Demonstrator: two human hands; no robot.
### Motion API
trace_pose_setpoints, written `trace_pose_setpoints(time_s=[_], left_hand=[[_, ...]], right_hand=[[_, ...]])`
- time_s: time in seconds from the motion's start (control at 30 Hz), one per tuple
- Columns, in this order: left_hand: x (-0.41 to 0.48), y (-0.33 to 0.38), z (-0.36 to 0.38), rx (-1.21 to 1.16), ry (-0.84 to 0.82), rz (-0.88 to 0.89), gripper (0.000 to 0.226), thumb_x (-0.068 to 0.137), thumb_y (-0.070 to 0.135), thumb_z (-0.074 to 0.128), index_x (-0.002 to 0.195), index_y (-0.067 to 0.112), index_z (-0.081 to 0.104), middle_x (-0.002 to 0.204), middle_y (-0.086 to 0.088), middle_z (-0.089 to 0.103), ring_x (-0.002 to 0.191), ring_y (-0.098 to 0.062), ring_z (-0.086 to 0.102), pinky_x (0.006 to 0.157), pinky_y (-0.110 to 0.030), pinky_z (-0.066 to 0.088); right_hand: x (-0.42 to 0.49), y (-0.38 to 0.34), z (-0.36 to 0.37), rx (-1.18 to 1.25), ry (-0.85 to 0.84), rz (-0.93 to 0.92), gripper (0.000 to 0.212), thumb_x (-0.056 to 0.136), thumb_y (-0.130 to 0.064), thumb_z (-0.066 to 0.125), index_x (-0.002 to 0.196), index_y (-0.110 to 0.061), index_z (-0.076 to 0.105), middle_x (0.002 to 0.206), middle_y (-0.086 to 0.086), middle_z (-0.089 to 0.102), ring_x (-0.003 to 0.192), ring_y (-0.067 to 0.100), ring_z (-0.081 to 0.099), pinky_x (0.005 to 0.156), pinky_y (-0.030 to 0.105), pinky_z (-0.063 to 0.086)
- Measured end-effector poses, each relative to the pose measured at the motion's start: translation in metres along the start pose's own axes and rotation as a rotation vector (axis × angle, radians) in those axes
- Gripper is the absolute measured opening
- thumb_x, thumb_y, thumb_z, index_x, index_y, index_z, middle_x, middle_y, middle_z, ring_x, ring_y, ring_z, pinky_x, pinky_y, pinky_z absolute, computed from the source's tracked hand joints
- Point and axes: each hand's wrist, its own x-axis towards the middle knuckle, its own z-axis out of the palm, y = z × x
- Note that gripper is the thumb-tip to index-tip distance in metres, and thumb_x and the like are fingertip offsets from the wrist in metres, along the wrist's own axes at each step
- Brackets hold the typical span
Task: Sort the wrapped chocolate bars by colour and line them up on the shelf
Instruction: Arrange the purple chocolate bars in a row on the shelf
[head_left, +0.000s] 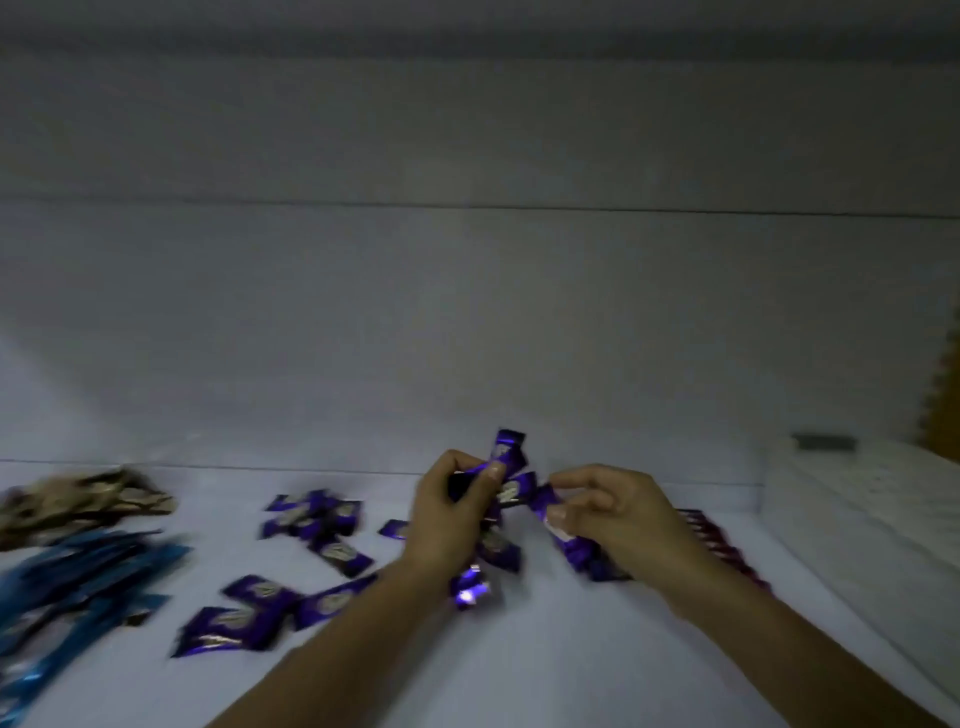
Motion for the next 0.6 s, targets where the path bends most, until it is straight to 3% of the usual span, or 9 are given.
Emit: trace_pose_setpoints(time_s=[0.13,0.27,0.33,0.47,0.53,0.6], left_hand=[[-0.006,-0.008,0.01,0.027,-0.076,0.051,0.018,0.088,0.008,0.065,0.072,0.008,0.056,0.051,0.003,0.054,0.045,-0.004,0.048,0.044,-0.015,0.04],[-0.018,-0.008,0.015,0.126,-0.149,0.132,0.012,0.086,0.012,0.067,0.076,0.014,0.06,0.061,0.008,0.064,0.054,0.002,0.055,0.053,-0.008,0.041],[-0.026,-0.01,0.017,0.17,-0.208,0.133,0.009,0.086,0.015,0.068,0.079,0.015,0.062,0.069,0.01,0.066,0.063,0.0,0.06,0.058,-0.012,0.044],[-0.032,-0.012,0.018,0.221,-0.265,0.126,0.007,0.084,0.026,0.069,0.08,0.022,0.064,0.077,0.011,0.068,0.072,-0.004,0.062,0.064,-0.016,0.048],[-0.032,-0.01,0.017,0.193,-0.252,0.111,0.017,0.079,0.038,0.065,0.082,0.02,0.064,0.079,0.01,0.068,0.074,-0.005,0.064,0.066,-0.019,0.05],[-0.033,-0.009,0.016,0.187,-0.241,0.099,0.027,0.075,0.045,0.062,0.084,0.019,0.065,0.08,0.009,0.069,0.077,-0.009,0.065,0.068,-0.024,0.052]], right_hand=[[-0.019,0.014,-0.031,-0.228,-0.02,-0.009,0.02,0.075,0.006,0.073,0.081,-0.011,0.067,0.061,-0.008,0.065,0.054,-0.004,0.058,0.058,0.01,0.046],[-0.033,0.031,-0.04,-0.576,-0.19,-0.164,0.014,0.072,-0.02,0.081,0.084,-0.019,0.074,0.076,-0.008,0.069,0.069,0.003,0.064,0.066,0.02,0.051],[-0.034,0.031,-0.044,-0.592,-0.183,-0.218,0.013,0.075,-0.019,0.079,0.087,-0.015,0.075,0.078,-0.01,0.07,0.072,0.003,0.064,0.066,0.017,0.049],[-0.026,0.027,-0.064,-0.602,-0.082,-0.245,0.012,0.081,-0.008,0.072,0.077,-0.019,0.073,0.066,-0.01,0.064,0.059,-0.003,0.053,0.058,0.009,0.037],[-0.027,0.025,-0.07,-0.649,-0.179,-0.178,0.006,0.076,-0.021,0.078,0.079,-0.019,0.074,0.067,-0.007,0.063,0.057,-0.001,0.05,0.056,0.013,0.037],[-0.03,0.026,-0.073,-0.764,-0.282,-0.084,0.021,0.07,-0.039,0.08,0.086,-0.027,0.073,0.074,-0.009,0.063,0.063,-0.001,0.053,0.058,0.014,0.04]])
